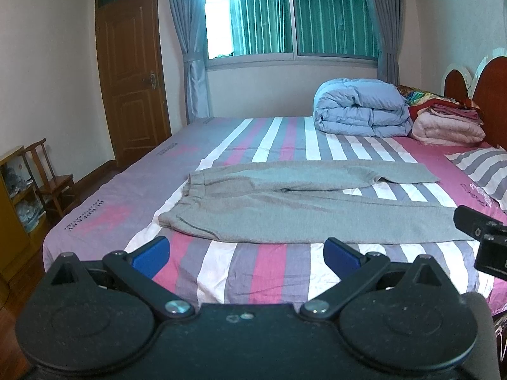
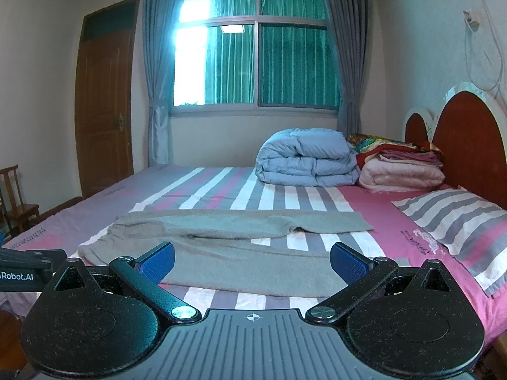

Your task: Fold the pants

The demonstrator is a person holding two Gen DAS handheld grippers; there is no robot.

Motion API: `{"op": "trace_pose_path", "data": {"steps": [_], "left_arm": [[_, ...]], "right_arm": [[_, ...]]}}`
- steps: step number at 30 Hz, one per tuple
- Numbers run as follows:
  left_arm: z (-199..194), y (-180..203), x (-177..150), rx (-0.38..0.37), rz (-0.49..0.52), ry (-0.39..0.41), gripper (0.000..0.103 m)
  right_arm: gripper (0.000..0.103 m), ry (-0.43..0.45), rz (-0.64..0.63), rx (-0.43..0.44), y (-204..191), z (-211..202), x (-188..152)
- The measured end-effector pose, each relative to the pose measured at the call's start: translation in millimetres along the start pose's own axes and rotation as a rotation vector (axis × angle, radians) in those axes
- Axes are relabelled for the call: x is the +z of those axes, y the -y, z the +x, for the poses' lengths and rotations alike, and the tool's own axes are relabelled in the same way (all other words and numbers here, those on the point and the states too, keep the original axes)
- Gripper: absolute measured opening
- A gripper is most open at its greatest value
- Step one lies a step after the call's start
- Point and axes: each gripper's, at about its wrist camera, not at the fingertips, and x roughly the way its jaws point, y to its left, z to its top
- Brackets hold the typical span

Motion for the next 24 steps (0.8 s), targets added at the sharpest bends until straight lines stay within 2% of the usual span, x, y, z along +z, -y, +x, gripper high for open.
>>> {"op": "trace_pose_path", "data": {"steps": [2, 4, 5, 13, 19, 21, 24], "left_arm": [[5, 0, -2, -0.014, -0.041, -0.007, 0.097], [9, 1, 2, -0.062, -0.137, -0.011, 0.097], [11, 1, 2, -0.072, -0.144, -0.02, 0.097], [40, 1, -5, -0.046, -0.097, -0.042, 0.097], [83, 1, 8, -0.024, -0.082, -0.127, 0.097], [98, 0, 19, -0.015, -0.062, -0.163, 0.097], [127, -4, 37, -0.007, -0.04, -0.226, 0.097]], "right_arm": [[0.103, -0.009, -0.003, -0.005, 2, 3, -3], [0.103, -0.02, -0.013, -0.014, 2, 9, -7], [0.103, -0.033, -0.019, -0.019, 2, 14, -9], [0.103, -0.195, 0.018, -0.007, 19, 57, -39], [0.103, -0.293, 0.08, -0.021, 40, 92, -54], [0.103, -0.308, 0.093, -0.018, 46, 105, -49], [0.103, -0.302, 0.046, -0.003, 47, 127, -33]]}}
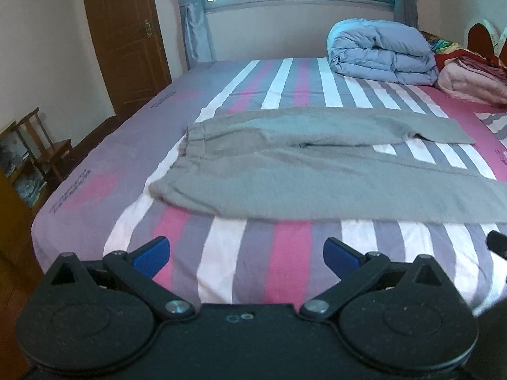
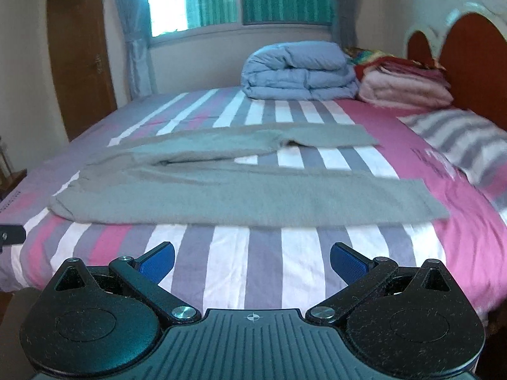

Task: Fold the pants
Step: 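Grasp the sweatpants waistband with the left tool while the right tool grasps the other waistband corner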

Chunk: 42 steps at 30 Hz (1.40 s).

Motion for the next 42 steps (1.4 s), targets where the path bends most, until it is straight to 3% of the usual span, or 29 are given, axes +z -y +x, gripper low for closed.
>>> {"op": "trace_pose_path", "data": {"steps": [4, 7, 10, 13, 15, 17, 21, 30, 32, 37, 40, 41, 42], "left_arm": [[42, -2, 39, 0.053, 0.053, -0.054, 0.097], [79, -7, 69, 0.116, 0.095, -0.046, 0.097], [128, -23, 98, 0.118, 0.092, -0.086, 0.096], [182, -42, 122, 0.118, 0.066, -0.156, 0.086], [220, -54, 136, 0.122, 0.063, -0.197, 0.072], [257, -66, 147, 0.125, 0.072, -0.236, 0.071], [321, -88, 163, 0.185, 0.103, -0.275, 0.08], [449, -126, 179, 0.216, 0.08, -0.378, 0.082], [466, -138, 177, 0.248, 0.039, -0.384, 0.082], [500, -156, 171, 0.186, -0.085, -0.415, 0.085], [510, -155, 171, 0.131, -0.111, -0.413, 0.074], [511, -155, 172, 0.104, -0.122, -0.412, 0.059], [510, -155, 174, 0.058, -0.134, -0.406, 0.036]], "right_arm": [[0.103, 0.046, -0.128, 0.037, -7, 29, 35], [0.103, 0.03, -0.213, 0.122, -12, 63, 61], [0.103, 0.009, -0.27, 0.186, -16, 106, 89], [0.103, -0.008, -0.31, 0.233, -23, 151, 118], [0.103, 0.003, -0.344, 0.276, -29, 182, 137], [0.103, 0.025, -0.402, 0.335, -36, 212, 154], [0.103, 0.001, -0.524, 0.381, -63, 281, 183], [0.103, -0.164, -0.63, 0.437, -118, 467, 225], [0.103, -0.179, -0.647, 0.443, -130, 504, 232], [0.103, -0.216, -0.688, 0.453, -150, 573, 247], [0.103, -0.235, -0.672, 0.468, -161, 604, 253], [0.103, -0.253, -0.674, 0.472, -164, 615, 253], [0.103, -0.273, -0.684, 0.473, -167, 624, 251]]}}
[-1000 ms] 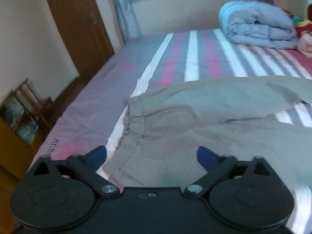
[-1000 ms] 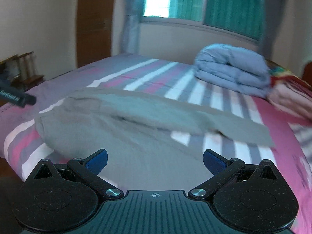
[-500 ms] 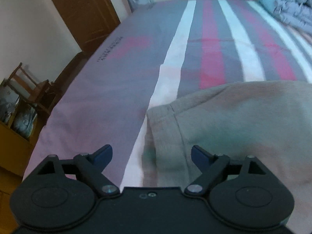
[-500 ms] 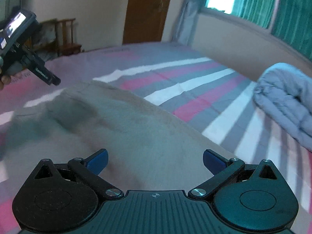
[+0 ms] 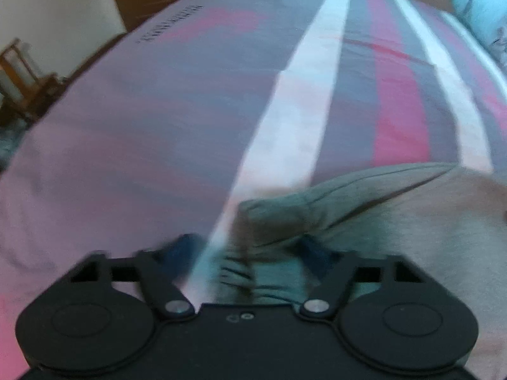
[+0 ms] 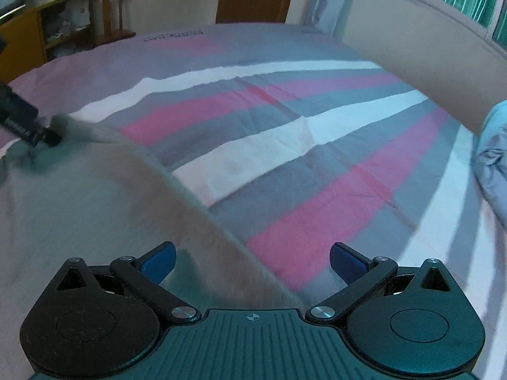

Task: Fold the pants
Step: 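Grasp the sweatpants waistband with the left tool while the right tool grasps the other waistband corner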

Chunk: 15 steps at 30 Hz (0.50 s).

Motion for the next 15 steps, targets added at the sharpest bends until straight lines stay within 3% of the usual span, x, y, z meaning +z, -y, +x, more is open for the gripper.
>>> {"op": "trace_pose_path", "data": {"steps": [1, 2, 3, 5, 6, 7, 10, 15], "left_arm": [[-4, 1, 0, -0.015, 0.004, 0.003, 0.034], [-9, 7, 0, -0.014, 0.038, 0.031, 0.023], [-12, 15, 0, 0.007, 0.076, 0.045, 0.021], [-21, 28, -3, 0.059, 0.132, 0.073, 0.012], [-26, 28, -4, 0.074, 0.139, 0.083, 0.005], [-34, 28, -4, 0.077, 0.135, 0.093, 0.003], [-68, 21, -10, 0.066, 0.126, 0.147, 0.001], [-144, 3, -36, 0.025, 0.123, 0.232, 0.0]], "right_arm": [[0.103, -0.022, -0.006, 0.002, 0, 8, 0], [0.103, -0.036, -0.002, 0.017, 0, 13, -1], [0.102, -0.046, 0.01, 0.034, -1, 18, 1], [0.07, -0.048, 0.055, 0.078, -1, 17, 2], [0.026, -0.043, 0.066, 0.096, -3, 13, 4], [0.01, -0.05, 0.056, 0.086, -7, 10, 6], [0.006, -0.052, 0.002, 0.028, -26, -6, 5], [0.006, 0.078, 0.048, 0.018, -51, -84, -12]]}}
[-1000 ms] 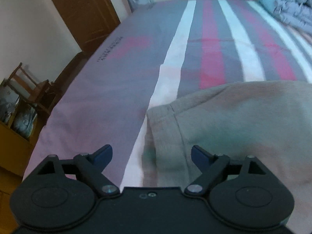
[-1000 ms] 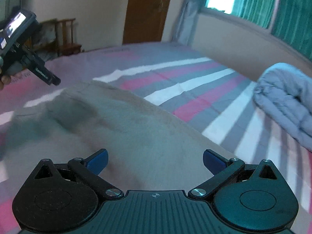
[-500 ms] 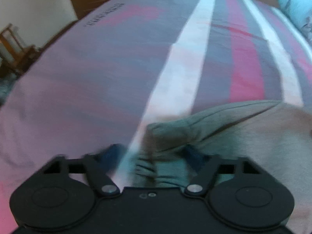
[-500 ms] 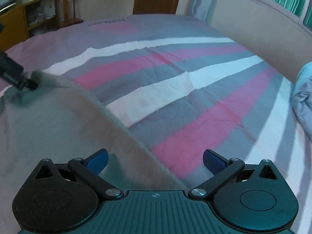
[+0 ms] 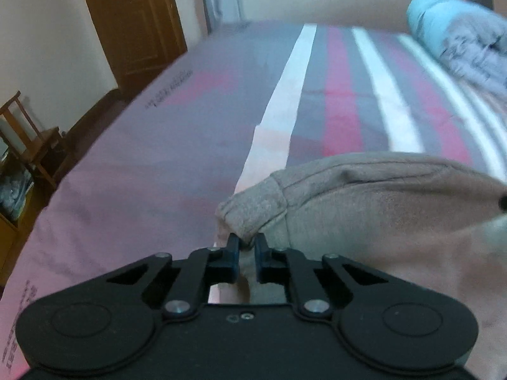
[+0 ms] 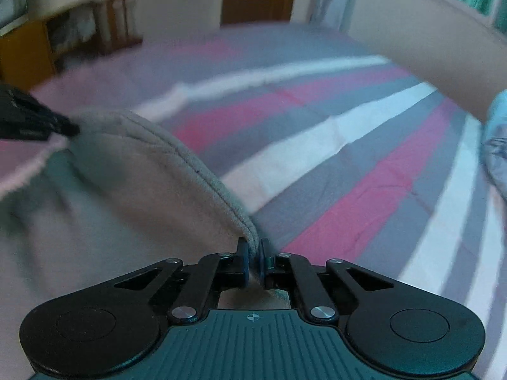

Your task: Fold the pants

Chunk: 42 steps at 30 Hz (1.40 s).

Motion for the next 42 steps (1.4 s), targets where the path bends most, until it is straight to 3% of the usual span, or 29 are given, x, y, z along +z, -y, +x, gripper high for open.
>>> {"op": "trace_pose_path", "data": {"steps": [3, 7, 10, 13, 15, 17, 19, 20, 21, 26, 28, 30, 37, 38, 39, 40, 42], "left_arm": [[-46, -12, -29, -0.025, -0.011, 0.031, 0.0], [-72, -29, -81, -0.048, -0.048, -0.038, 0.0], [-57, -37, -122, -0.023, -0.066, -0.141, 0.0], [-47, -43, -144, -0.008, -0.144, -0.242, 0.002], [-55, -53, -142, -0.019, -0.226, -0.263, 0.024], [-65, -65, -139, -0.081, -0.314, -0.28, 0.035], [-72, -75, -131, -0.109, -0.39, -0.29, 0.051], [-75, -78, -128, -0.118, -0.424, -0.296, 0.065], [-78, -80, -127, -0.125, -0.458, -0.298, 0.068], [-76, -76, -116, -0.163, -0.529, -0.322, 0.062], [-73, -76, -116, -0.199, -0.555, -0.329, 0.045], [-72, -70, -108, -0.22, -0.566, -0.329, 0.022], [-73, -66, -90, -0.219, -0.613, -0.284, 0.013], [-76, -71, -85, -0.225, -0.621, -0.271, 0.009], [-78, -75, -81, -0.231, -0.621, -0.264, 0.008], [-80, -80, -75, -0.243, -0.618, -0.263, 0.008], [-84, -85, -74, -0.252, -0.618, -0.261, 0.005]], "right_arm": [[0.006, 0.046, 0.001, 0.011, -34, -56, -23], [0.006, 0.057, -0.017, 0.024, -94, -110, -72], [0.006, 0.023, -0.005, 0.051, -135, -122, -113], [0.007, -0.048, 0.036, 0.056, -162, -108, -144], [0.013, -0.108, 0.058, 0.037, -171, -93, -154], [0.025, -0.092, 0.127, 0.037, -169, -100, -154], [0.047, -0.064, 0.22, 0.05, -156, -119, -160], [0.052, -0.059, 0.271, 0.043, -150, -126, -162], [0.054, -0.059, 0.318, 0.039, -145, -133, -168], [0.054, -0.12, 0.631, 0.054, -110, -147, -204], [0.054, -0.119, 0.756, 0.082, -96, -146, -212], [0.054, -0.108, 0.857, 0.106, -85, -146, -213], [0.051, -0.058, 1.091, 0.068, -65, -131, -213], [0.045, -0.041, 1.118, 0.051, -65, -131, -212], [0.027, -0.029, 1.138, 0.035, -63, -133, -214], [0.015, -0.013, 1.163, 0.029, -63, -131, -212], [0.009, 0.015, 1.222, 0.041, -60, -130, -219]]}}
